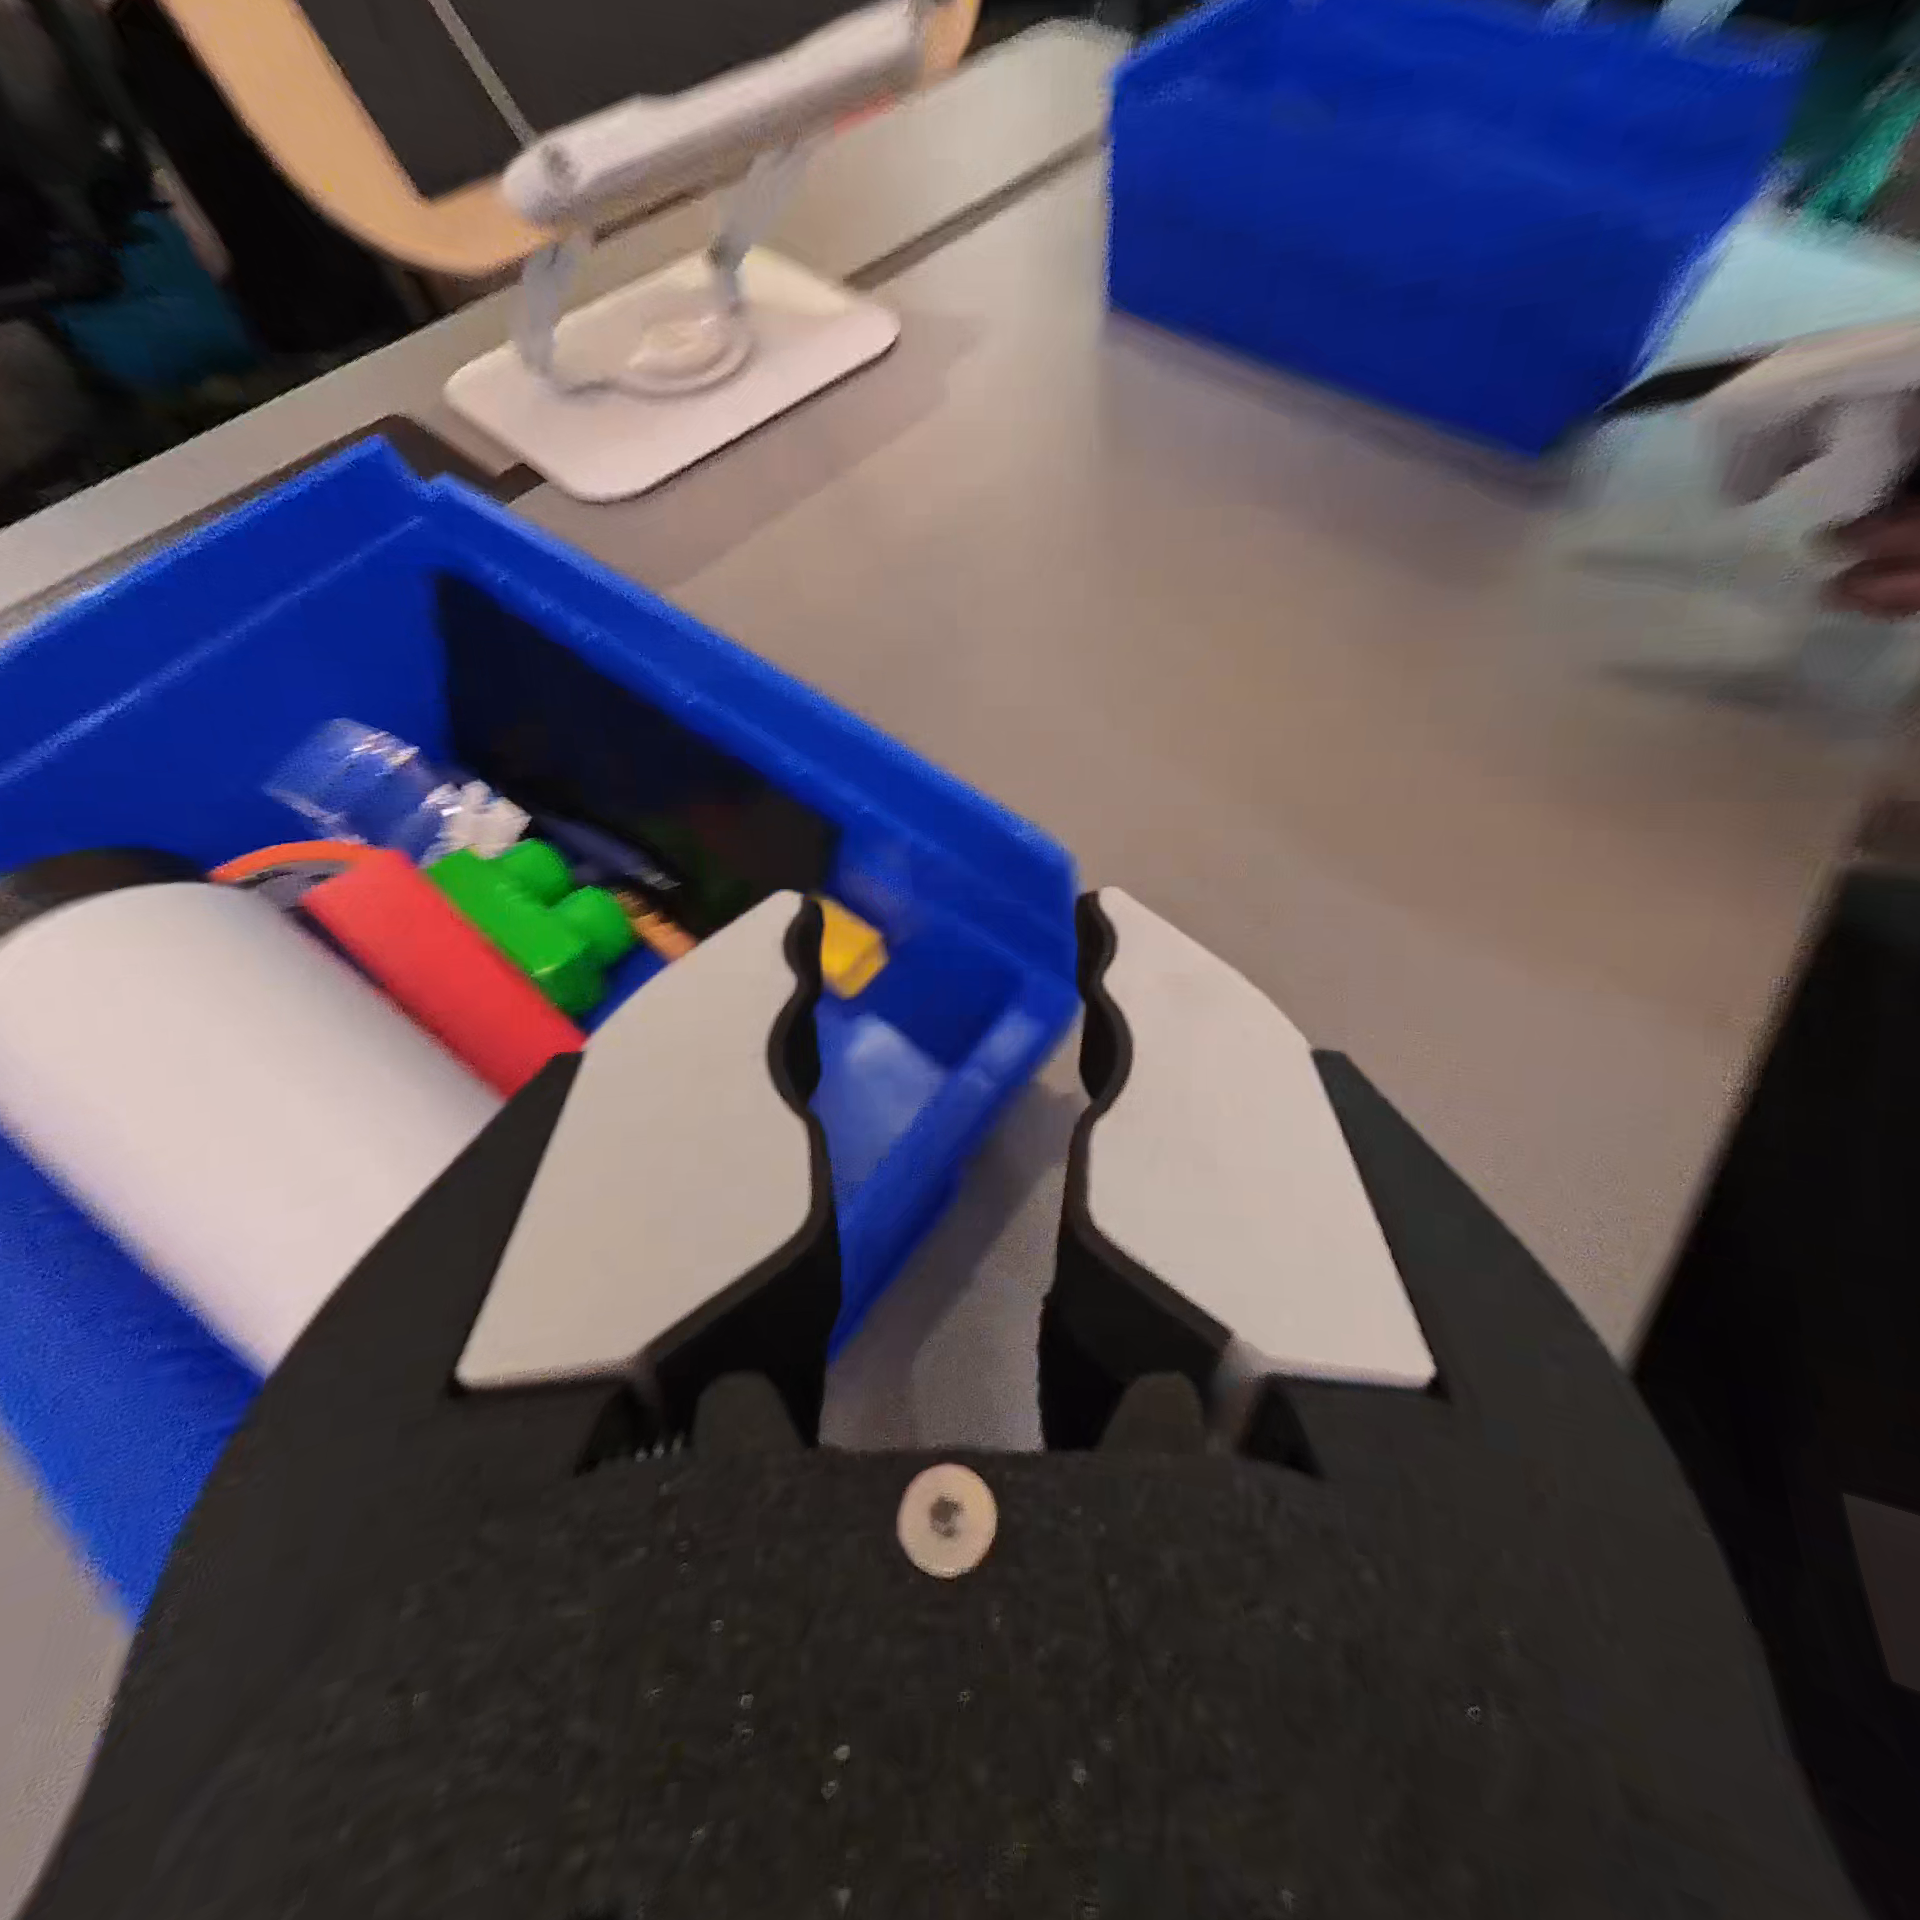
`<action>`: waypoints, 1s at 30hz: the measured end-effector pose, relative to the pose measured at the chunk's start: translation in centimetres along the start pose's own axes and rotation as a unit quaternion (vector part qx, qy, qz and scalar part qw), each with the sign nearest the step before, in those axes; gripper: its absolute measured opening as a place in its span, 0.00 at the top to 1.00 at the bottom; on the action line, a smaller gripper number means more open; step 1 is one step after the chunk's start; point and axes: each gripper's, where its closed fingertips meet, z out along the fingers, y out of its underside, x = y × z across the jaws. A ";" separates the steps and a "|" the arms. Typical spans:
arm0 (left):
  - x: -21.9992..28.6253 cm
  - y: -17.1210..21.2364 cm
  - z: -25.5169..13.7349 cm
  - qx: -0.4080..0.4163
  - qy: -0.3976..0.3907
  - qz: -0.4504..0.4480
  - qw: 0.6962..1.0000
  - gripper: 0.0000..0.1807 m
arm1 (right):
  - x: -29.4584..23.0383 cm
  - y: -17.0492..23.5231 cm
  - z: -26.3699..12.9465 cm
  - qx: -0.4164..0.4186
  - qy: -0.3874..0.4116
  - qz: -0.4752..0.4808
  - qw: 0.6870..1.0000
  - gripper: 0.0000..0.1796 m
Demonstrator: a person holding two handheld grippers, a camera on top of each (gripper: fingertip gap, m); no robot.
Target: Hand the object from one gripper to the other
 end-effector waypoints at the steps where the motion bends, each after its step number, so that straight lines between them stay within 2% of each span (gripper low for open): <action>1: -1.2 0.4 0.7 -0.030 -0.025 0.018 0.999 0.74 | -0.1 0.0 0.0 0.000 -0.002 0.001 1.000 0.64; 5: -3.8 2.3 4.3 -0.123 -0.093 0.081 0.985 0.72 | 0.0 0.1 -0.1 -0.004 0.001 -0.005 1.000 0.64; 10: -4.1 4.3 8.7 -0.182 -0.088 0.115 0.973 0.72 | 0.0 0.3 -0.2 -0.006 -0.003 0.005 1.000 0.64; 12: -4.7 4.8 9.6 -0.197 -0.087 0.131 0.968 0.76 | 0.0 0.4 -0.2 -0.008 -0.008 0.011 1.000 0.64; 15: -5.5 6.0 10.7 -0.245 -0.073 0.147 0.956 0.72 | -0.3 0.6 -0.1 -0.013 -0.016 0.019 1.000 0.64; 22: -5.6 5.7 11.6 -0.248 -0.063 0.186 0.949 0.85 | -0.9 1.2 0.2 -0.027 -0.030 0.026 0.999 0.64; 26: -6.3 5.5 11.3 -0.234 -0.134 0.221 0.937 0.91 | -0.9 1.1 0.1 -0.026 -0.031 0.029 0.999 0.64; 30: -7.6 5.5 10.0 -0.231 -0.209 0.212 0.926 0.96 | -1.3 1.2 0.0 -0.027 -0.042 0.044 0.998 0.64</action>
